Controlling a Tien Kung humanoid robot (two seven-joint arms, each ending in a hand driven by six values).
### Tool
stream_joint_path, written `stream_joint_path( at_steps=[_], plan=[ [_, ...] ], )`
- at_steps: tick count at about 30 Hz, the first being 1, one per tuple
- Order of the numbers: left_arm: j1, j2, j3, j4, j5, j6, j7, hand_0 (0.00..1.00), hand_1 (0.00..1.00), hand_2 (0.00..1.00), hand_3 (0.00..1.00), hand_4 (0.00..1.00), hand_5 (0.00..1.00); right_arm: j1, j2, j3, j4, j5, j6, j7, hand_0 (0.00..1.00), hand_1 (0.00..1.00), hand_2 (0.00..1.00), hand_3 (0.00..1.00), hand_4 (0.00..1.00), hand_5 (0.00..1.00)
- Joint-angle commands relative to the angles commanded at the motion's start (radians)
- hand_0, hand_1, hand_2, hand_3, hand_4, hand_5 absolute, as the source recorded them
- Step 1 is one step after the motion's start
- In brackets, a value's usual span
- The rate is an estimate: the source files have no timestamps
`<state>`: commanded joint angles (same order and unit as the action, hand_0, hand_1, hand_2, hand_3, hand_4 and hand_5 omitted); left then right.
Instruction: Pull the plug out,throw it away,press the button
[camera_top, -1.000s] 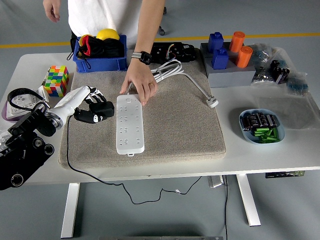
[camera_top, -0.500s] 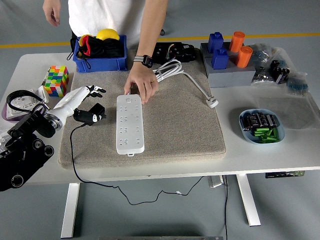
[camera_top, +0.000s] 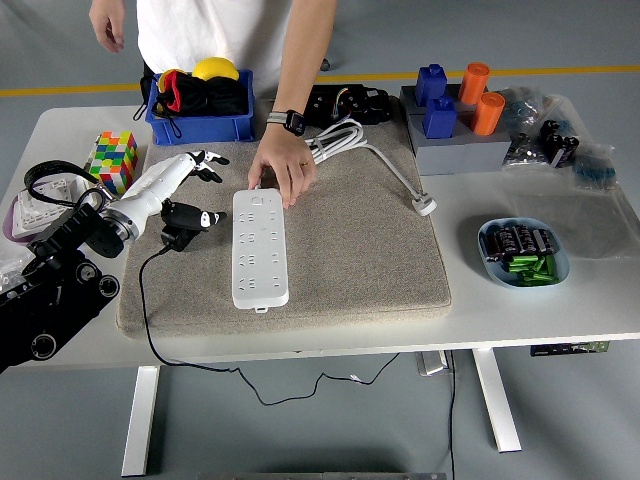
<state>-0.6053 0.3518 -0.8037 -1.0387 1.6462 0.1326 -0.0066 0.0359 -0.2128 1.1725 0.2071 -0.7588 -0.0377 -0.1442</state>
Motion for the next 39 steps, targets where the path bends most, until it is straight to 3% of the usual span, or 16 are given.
stream_joint_path(
  at_steps=[2,3,8,9,18,26,39],
  plan=[
    [-0.027,-0.005,0.032,0.019,-0.009,-0.001,-0.002,0.412,0.235,0.225,0.653,0.396,0.002,0.0,0.0,-0.002,0.0,0.001,0.0,0.0,0.75,0.668,0.656,0.619,0.666,0.513],
    [-0.051,-0.01,0.057,0.039,-0.015,-0.006,-0.002,0.368,0.112,0.114,0.573,0.185,0.002,0.0,0.0,-0.003,0.0,0.002,0.0,0.0,0.75,0.667,0.656,0.619,0.666,0.513],
    [-0.127,-0.032,0.157,0.102,-0.027,-0.014,0.005,0.368,0.112,0.114,0.573,0.185,0.002,0.001,-0.003,-0.008,-0.001,0.006,0.0,-0.001,0.75,0.667,0.656,0.619,0.666,0.513],
    [-0.136,-0.035,0.169,0.11,-0.03,-0.016,0.008,0.348,0.099,0.072,0.535,0.005,0.002,0.001,-0.003,-0.008,-0.001,0.006,0.0,-0.001,0.75,0.668,0.656,0.619,0.666,0.513],
    [-0.237,-0.082,0.316,0.215,-0.061,-0.032,0.034,0.367,0.112,0.08,0.573,0.002,0.002,0.004,-0.007,-0.023,-0.003,0.013,0.0,-0.003,0.75,0.667,0.656,0.619,0.666,0.513],
    [-0.29,-0.132,0.432,0.308,-0.105,-0.02,0.043,0.369,0.117,0.085,0.606,0.002,0.002,0.006,-0.006,-0.038,-0.002,0.02,-0.001,-0.001,0.75,0.667,0.656,0.619,0.666,0.513],
    [-0.327,-0.177,0.477,0.389,-0.119,-0.012,0.061,0.339,0.113,0.078,0.639,0.002,0.002,0.005,-0.008,-0.046,-0.004,0.026,-0.002,-0.002,0.75,0.668,0.656,0.619,0.666,0.513]
  ],
)
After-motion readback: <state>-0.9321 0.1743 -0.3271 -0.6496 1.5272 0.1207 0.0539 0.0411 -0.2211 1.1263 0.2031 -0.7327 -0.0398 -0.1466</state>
